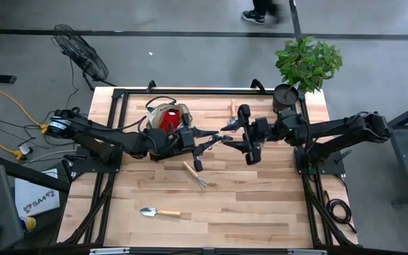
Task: Pick & Place Garden tools in Gardening bag
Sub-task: Put the green shears into the gardening bag
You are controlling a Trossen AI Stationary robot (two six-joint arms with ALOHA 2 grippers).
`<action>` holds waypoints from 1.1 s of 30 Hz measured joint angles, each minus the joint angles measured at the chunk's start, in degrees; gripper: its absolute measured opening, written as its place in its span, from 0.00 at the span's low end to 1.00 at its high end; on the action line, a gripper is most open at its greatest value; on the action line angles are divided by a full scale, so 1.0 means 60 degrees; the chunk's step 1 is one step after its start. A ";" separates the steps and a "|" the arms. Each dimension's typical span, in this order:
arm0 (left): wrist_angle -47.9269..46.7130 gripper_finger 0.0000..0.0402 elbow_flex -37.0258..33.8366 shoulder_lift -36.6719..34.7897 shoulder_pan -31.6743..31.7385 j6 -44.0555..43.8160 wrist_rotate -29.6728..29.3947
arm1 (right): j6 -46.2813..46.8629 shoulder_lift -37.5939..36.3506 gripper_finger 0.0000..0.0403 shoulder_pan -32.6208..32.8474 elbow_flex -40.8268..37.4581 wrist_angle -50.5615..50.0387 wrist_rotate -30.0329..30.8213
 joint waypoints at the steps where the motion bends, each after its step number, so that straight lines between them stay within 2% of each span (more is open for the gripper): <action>1: -0.0112 0.19 0.0000 -0.0008 0.0000 0.0000 -0.0081 | -0.0003 -0.0087 0.52 0.0004 0.0000 -0.0210 0.0187; 4: -0.0455 0.19 0.0083 -0.0024 0.0000 -0.0007 -0.0314 | 0.0030 -0.0409 0.54 0.0076 0.0000 -0.0951 0.0546; 9: -0.2385 0.19 0.0947 -0.0030 0.0000 -0.0317 -0.0730 | 0.0029 -0.1028 0.53 0.0316 0.0170 -0.2423 0.1566; 12: -0.3379 0.19 0.1358 -0.0033 0.0004 -0.0615 -0.0742 | 0.0011 -0.1149 0.53 0.0465 0.0708 -0.3818 0.2056; 17: -0.3950 0.19 0.1679 -0.0037 0.0004 -0.0787 -0.0775 | -0.0071 -0.0831 0.53 0.0667 0.1716 -0.5542 0.2529; 24: -0.4160 0.19 0.1698 -0.0037 0.0004 -0.0819 -0.0777 | -0.0269 -0.0446 0.53 0.0736 0.1912 -0.5646 0.2532; 33: -0.4277 0.19 0.1698 -0.0037 0.0004 -0.0936 -0.0770 | -0.0434 -0.0049 0.53 0.0729 0.1923 -0.5006 0.2474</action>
